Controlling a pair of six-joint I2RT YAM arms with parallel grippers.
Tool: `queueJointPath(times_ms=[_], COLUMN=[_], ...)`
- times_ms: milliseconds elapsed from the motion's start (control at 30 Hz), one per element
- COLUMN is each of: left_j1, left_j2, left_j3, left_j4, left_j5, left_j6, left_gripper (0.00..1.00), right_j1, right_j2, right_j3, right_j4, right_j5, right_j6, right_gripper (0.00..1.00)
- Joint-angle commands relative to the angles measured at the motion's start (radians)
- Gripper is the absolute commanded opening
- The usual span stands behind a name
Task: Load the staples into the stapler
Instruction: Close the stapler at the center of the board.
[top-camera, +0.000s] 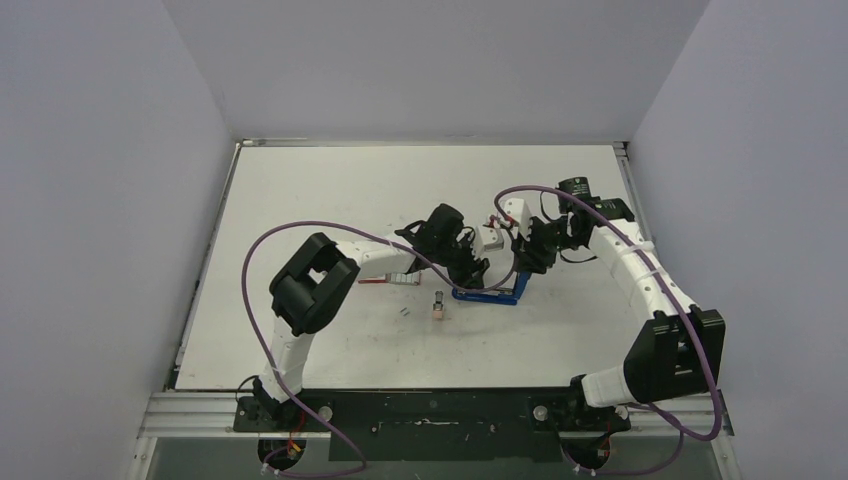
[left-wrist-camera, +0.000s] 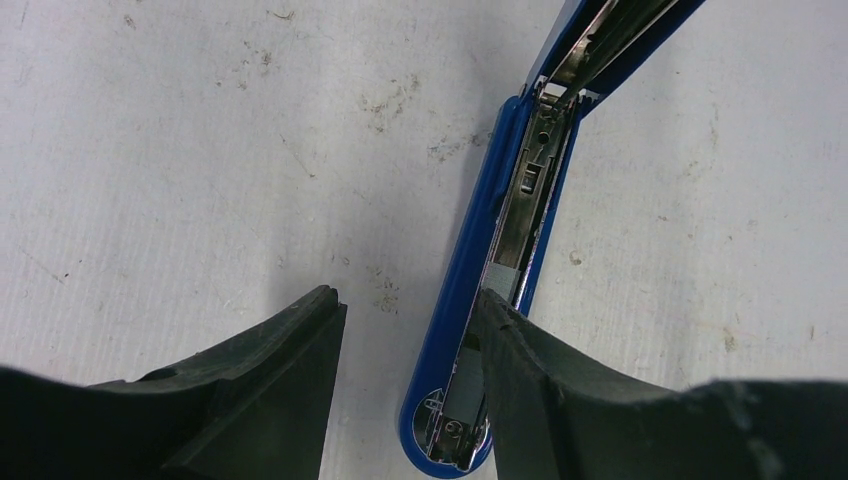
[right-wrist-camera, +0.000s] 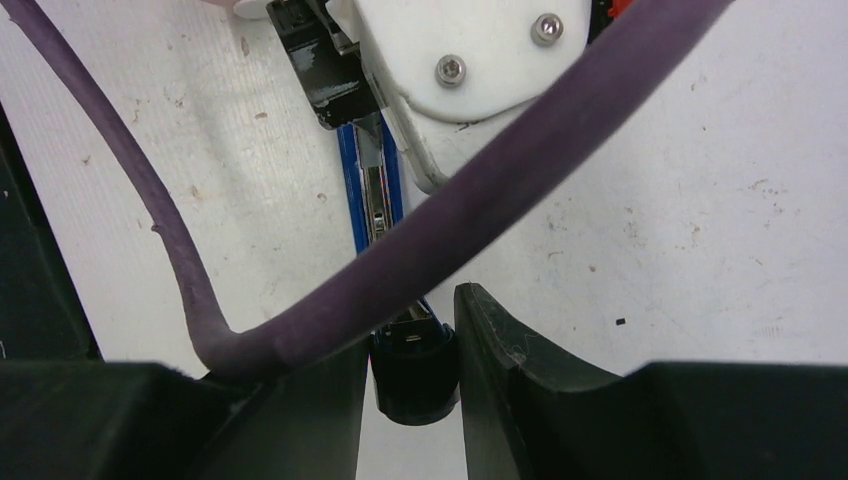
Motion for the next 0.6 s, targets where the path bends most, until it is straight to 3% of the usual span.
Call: queueJointPath(times_ms=[0,567], left_j1=[-0.001,0.020], left_j2=[-0.009,-0.034], left_j3=[-0.054,-0.113], left_j4=[-0.051,0.017], left_j5=[-0.006,0.022], left_j6=[0.017,0.003], left_gripper=[0.49,0.49], right_j1=[0.018,0.114], right_j2=[0.023,0.060], right_j3=[-0.033,-0.059], right_j4=[0.076,0.173], right_j5=[-0.069,-0.084], right_j6=[0.056,0.131], right_gripper=[0.16,0.16])
